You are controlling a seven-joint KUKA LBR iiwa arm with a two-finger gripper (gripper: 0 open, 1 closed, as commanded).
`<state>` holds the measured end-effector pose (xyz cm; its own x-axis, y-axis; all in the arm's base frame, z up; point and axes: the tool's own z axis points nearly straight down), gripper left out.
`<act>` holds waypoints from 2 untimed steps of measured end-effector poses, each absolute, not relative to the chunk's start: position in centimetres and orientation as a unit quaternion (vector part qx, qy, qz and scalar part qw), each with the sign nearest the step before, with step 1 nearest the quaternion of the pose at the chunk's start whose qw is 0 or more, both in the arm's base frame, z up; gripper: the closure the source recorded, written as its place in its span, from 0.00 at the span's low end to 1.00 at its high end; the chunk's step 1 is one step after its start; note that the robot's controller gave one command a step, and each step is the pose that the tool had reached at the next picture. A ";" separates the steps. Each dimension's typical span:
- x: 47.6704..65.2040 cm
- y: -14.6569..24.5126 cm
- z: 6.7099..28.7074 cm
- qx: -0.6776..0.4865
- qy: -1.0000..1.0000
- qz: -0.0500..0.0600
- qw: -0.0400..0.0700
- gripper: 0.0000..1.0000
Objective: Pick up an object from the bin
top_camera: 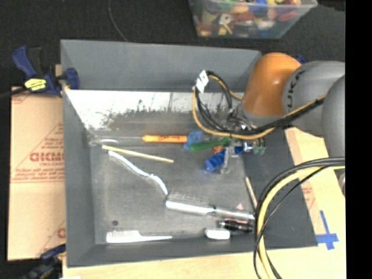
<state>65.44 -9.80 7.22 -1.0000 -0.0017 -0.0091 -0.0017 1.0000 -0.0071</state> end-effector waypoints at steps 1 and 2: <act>65.5 -9.9 7.3 -0.002 1.000 -0.005 0.005 0.00; 65.6 -10.0 7.4 -0.002 1.000 -0.005 0.006 0.00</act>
Offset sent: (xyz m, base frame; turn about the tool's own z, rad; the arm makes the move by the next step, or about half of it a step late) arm 0.0000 0.0000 0.0000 -0.0004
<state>65.55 -9.96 7.36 -0.9999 -0.0044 -0.0123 -0.0043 0.9999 -0.0102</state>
